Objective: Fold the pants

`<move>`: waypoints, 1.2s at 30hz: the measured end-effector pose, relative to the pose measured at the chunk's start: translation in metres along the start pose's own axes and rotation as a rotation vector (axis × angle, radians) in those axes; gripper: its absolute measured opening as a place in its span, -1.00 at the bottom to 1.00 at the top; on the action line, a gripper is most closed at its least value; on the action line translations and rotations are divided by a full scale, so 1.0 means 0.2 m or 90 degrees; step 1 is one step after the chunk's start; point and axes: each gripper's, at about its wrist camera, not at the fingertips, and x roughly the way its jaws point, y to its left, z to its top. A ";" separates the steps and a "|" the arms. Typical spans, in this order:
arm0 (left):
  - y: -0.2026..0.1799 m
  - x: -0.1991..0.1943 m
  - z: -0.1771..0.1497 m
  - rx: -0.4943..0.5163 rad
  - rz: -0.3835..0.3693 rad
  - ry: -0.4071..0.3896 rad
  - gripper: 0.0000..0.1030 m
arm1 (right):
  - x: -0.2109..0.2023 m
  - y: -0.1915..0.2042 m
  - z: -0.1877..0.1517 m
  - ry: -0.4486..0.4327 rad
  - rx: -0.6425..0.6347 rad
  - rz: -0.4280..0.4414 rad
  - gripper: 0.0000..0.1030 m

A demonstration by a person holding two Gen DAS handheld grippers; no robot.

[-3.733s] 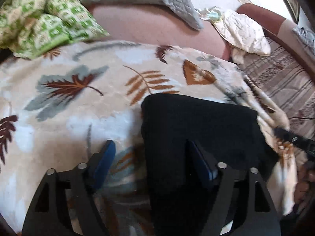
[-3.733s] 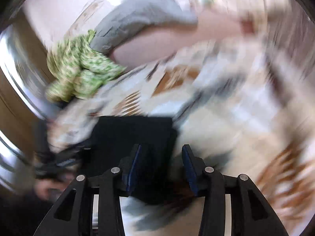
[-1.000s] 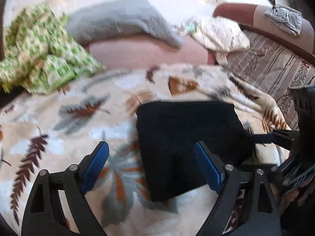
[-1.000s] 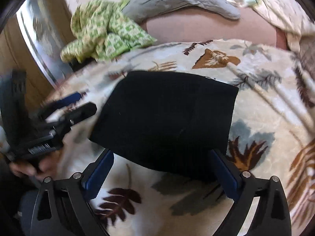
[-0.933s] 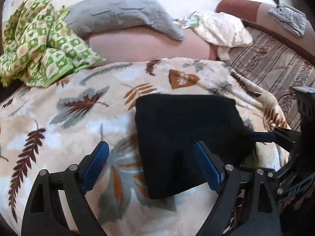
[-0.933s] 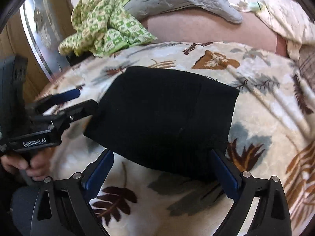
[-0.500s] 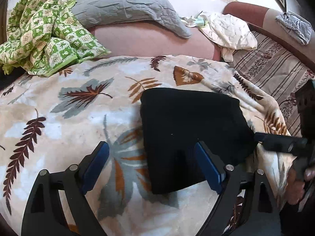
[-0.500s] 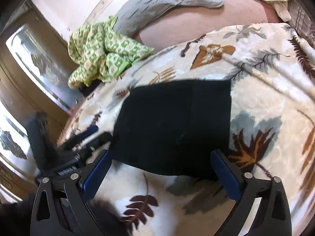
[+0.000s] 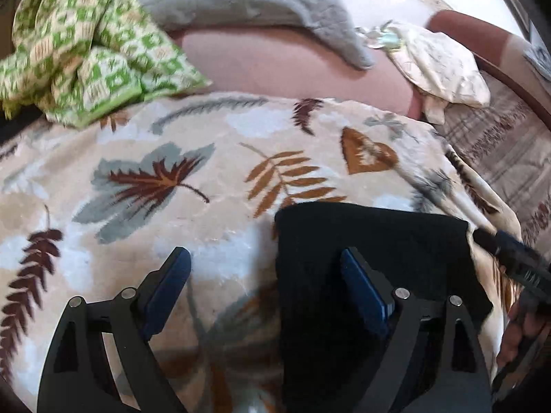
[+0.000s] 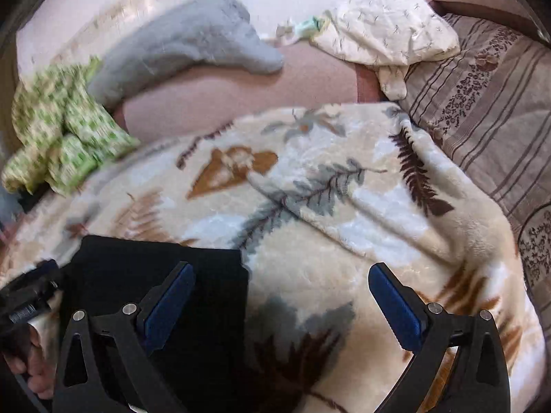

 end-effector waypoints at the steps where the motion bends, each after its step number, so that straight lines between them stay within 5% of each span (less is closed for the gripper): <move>1: 0.01 0.03 -0.02 -0.007 -0.008 0.003 0.82 | 0.08 0.01 -0.01 0.038 -0.028 -0.026 0.96; 5: 0.08 0.05 -0.07 -0.048 -0.053 0.000 0.97 | 0.04 -0.03 -0.03 0.046 -0.013 -0.030 0.94; 11: 0.16 0.05 -0.09 -0.102 -0.114 -0.004 0.98 | -0.50 -0.15 -0.13 -0.074 0.002 0.046 0.97; 18: 0.18 0.05 -0.10 -0.117 -0.135 -0.009 0.99 | -0.86 -0.28 -0.33 -0.117 -0.004 -0.038 0.97; 22: 0.21 0.04 -0.10 -0.131 -0.151 -0.013 0.98 | -1.03 -0.39 -0.39 -0.143 0.047 -0.039 0.97; 30: 0.24 0.03 -0.11 -0.152 -0.177 -0.016 0.98 | -1.12 -0.60 -0.45 -0.152 0.208 0.009 0.98; 36: 0.25 0.03 -0.11 -0.156 -0.186 -0.016 0.98 | -1.05 -0.57 -0.44 -0.126 0.208 0.007 0.98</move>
